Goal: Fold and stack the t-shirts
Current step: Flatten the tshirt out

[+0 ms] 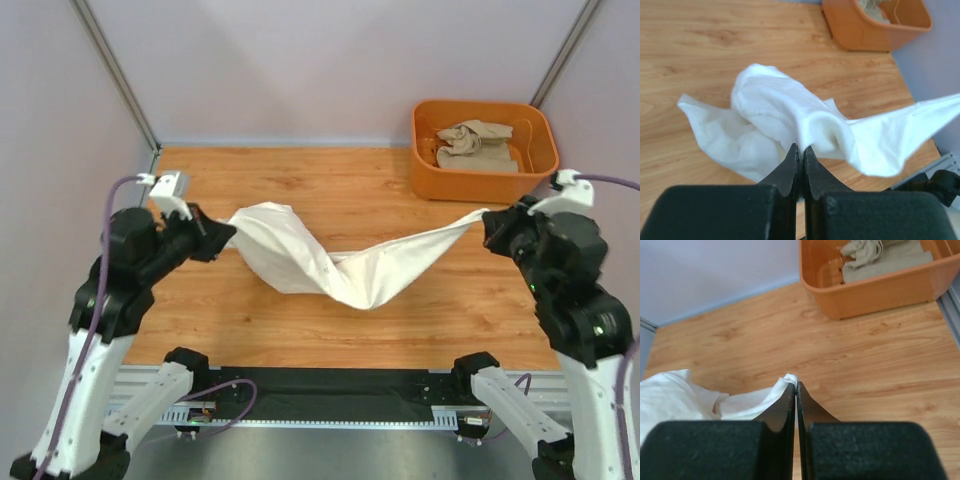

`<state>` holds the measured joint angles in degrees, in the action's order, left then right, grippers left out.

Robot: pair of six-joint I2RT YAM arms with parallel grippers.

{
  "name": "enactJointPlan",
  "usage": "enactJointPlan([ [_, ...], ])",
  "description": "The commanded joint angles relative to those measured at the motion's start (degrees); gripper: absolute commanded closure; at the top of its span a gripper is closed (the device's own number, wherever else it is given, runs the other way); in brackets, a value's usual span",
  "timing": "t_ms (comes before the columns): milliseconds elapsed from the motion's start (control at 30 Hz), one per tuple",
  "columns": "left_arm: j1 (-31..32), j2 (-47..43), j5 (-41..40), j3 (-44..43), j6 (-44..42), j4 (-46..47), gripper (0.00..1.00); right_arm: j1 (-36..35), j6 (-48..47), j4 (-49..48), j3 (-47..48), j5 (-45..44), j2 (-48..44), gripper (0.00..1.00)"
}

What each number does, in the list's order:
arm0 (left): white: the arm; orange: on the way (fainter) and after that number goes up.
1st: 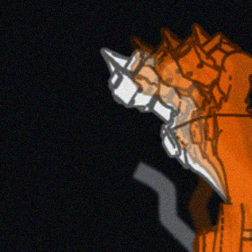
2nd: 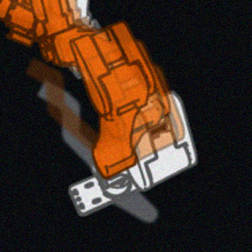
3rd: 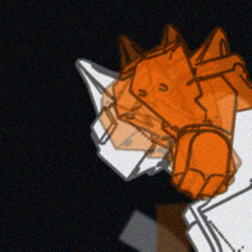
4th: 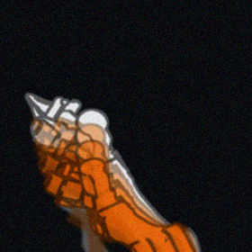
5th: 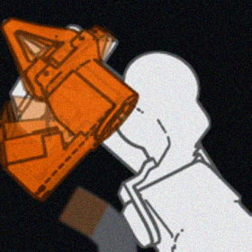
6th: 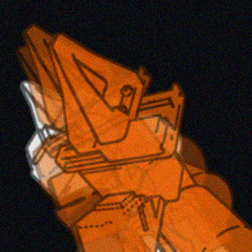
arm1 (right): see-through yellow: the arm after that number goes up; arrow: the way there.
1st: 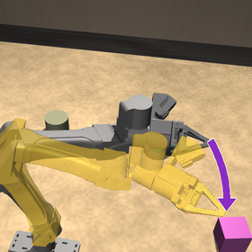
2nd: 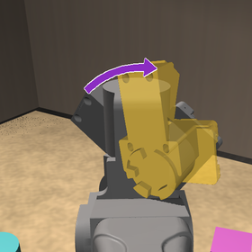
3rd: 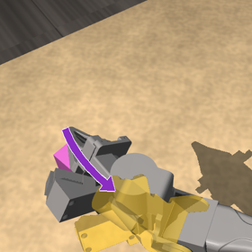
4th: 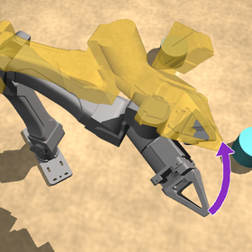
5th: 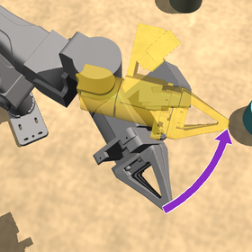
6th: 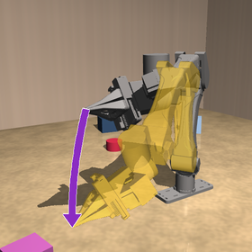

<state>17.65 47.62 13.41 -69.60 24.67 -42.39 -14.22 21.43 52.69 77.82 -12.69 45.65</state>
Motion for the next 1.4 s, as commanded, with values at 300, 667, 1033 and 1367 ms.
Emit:
enactJointPlan([
  [300, 0.0, -18.3, -18.6, -9.3, 2.0, -19.8, 1.00, -0.1, 3.6, 10.9, 15.2, -4.0, -6.7, 1.00],
  [667, 0.0, -4.8, -31.2, -12.9, 1.9, -20.8, 1.00, -0.3, 2.6, -8.6, 13.4, -3.0, 12.9, 1.00],
  [1033, -11.8, 40.6, -34.8, -34.0, -0.4, -15.3, 0.50, -0.5, -3.9, -15.1, 28.6, -3.0, 52.5, 0.56],
  [1367, -9.6, 24.3, -11.1, -1.4, -0.8, -10.3, 0.11, -10.5, -2.5, -10.3, -0.7, 4.5, 34.7, 0.37],
])
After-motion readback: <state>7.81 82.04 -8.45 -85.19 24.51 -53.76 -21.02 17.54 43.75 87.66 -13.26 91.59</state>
